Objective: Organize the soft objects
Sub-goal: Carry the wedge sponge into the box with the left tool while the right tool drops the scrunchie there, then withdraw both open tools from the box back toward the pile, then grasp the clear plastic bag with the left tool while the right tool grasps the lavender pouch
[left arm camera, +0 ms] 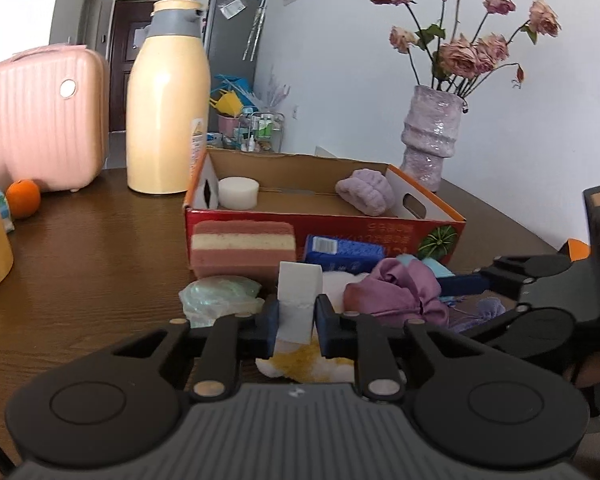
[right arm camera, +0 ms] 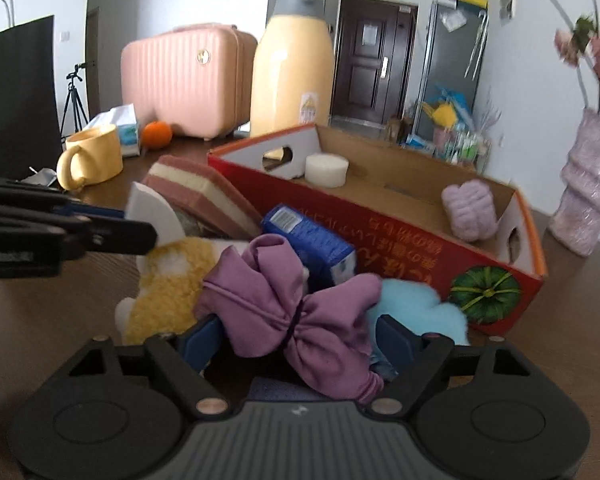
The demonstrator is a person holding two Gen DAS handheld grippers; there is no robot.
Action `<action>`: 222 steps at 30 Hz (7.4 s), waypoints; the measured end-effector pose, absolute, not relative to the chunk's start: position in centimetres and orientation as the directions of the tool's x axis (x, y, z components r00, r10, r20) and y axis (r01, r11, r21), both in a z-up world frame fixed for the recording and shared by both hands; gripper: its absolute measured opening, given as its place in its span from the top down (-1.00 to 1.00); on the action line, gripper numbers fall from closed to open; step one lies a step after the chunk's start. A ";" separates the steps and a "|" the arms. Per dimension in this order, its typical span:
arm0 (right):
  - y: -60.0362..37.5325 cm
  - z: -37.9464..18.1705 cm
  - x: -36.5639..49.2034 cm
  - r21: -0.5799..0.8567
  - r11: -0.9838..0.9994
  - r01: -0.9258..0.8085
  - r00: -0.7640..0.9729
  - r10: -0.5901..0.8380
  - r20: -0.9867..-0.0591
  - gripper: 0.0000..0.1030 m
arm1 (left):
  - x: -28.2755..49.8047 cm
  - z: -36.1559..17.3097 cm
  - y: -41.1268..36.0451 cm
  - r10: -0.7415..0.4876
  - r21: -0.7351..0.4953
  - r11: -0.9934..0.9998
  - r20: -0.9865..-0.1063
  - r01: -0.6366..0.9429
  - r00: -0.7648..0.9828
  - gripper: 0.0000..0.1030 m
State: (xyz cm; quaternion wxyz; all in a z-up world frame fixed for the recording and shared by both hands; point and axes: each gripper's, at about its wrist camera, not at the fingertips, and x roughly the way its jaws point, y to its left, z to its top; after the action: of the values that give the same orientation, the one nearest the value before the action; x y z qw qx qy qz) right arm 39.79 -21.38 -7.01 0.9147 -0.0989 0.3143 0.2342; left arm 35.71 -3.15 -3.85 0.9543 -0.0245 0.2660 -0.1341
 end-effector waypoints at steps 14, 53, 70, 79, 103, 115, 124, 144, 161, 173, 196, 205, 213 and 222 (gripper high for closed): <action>-21.6 -4.4 35.9 -0.084 0.889 -0.450 0.764 0.334 -0.551 0.48 | 32.2 -1.8 -1.5 -0.241 -0.111 0.970 -0.447 0.214 0.861 0.62; -26.8 3.4 5.0 -0.052 0.963 -0.266 0.959 0.259 -0.114 0.48 | 6.6 3.7 -1.2 -0.215 -0.038 0.977 -0.161 0.212 0.963 0.62; -30.5 11.8 19.1 0.034 0.941 -0.338 0.931 0.339 -0.135 0.48 | 20.7 12.0 0.6 -0.292 -0.038 0.956 -0.190 0.290 0.937 0.62; -33.9 13.1 36.5 0.280 0.892 -0.354 0.821 0.440 -0.364 0.48 | 38.2 13.3 -0.4 -0.305 -0.065 0.950 -0.417 0.307 0.856 0.62; -29.7 -3.9 59.7 0.195 0.978 -0.073 0.522 0.204 -0.828 0.14 | 63.9 -2.9 -3.5 -0.137 -0.011 0.978 -0.784 0.206 0.606 0.28; -30.5 6.0 55.1 0.164 0.981 -0.100 0.673 0.188 -0.715 -0.09 | 58.7 5.0 -2.6 -0.147 0.006 0.977 -0.702 0.211 0.697 0.00; -30.3 14.5 46.5 0.104 0.982 -0.157 0.807 0.189 -0.560 -0.36 | 49.8 13.3 -2.8 -0.168 0.036 0.974 -0.545 0.223 0.822 -0.44; -28.6 10.8 24.6 0.018 0.981 -0.194 0.979 0.194 -0.066 -0.83 | 25.0 12.8 -3.1 -0.166 -0.003 0.986 -0.093 0.167 0.982 -0.99; -27.0 -0.8 7.8 0.047 0.983 -0.175 0.982 0.178 -0.060 -1.00 | 8.3 3.0 -0.2 -0.122 0.000 0.992 -0.098 0.123 0.988 -1.00; -27.5 -4.2 4.1 0.087 0.983 -0.161 0.956 0.177 -0.235 -1.00 | 5.3 -1.2 1.9 -0.069 -0.010 0.998 -0.242 0.069 0.968 -1.00; -28.4 -5.3 12.7 0.128 0.984 -0.126 0.928 0.163 -0.336 -1.00 | 14.3 -2.6 1.3 -0.109 -0.058 0.994 -0.381 0.094 0.918 -1.00; -28.7 -5.0 19.0 0.128 0.985 -0.114 0.904 0.156 -0.397 -1.00 | 21.3 -2.8 0.2 -0.150 -0.077 0.989 -0.450 0.129 0.880 -1.00; -28.3 -5.9 24.8 0.132 0.984 -0.119 0.869 0.168 -0.465 -1.00 | 27.8 -3.4 -1.6 -0.211 -0.089 0.977 -0.516 0.193 0.830 -1.00; -28.2 -7.2 29.9 0.138 0.982 -0.131 0.828 0.185 -0.530 -1.00 | 37.1 -3.9 -0.3 -0.150 -0.055 0.988 -0.567 0.144 0.810 -0.95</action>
State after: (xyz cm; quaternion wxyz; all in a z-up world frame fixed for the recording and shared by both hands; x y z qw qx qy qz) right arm 29.87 -28.18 -7.20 0.9548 0.0476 0.2816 0.0828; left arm 37.11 -0.32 -3.93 0.9512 -0.0048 0.2986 -0.0772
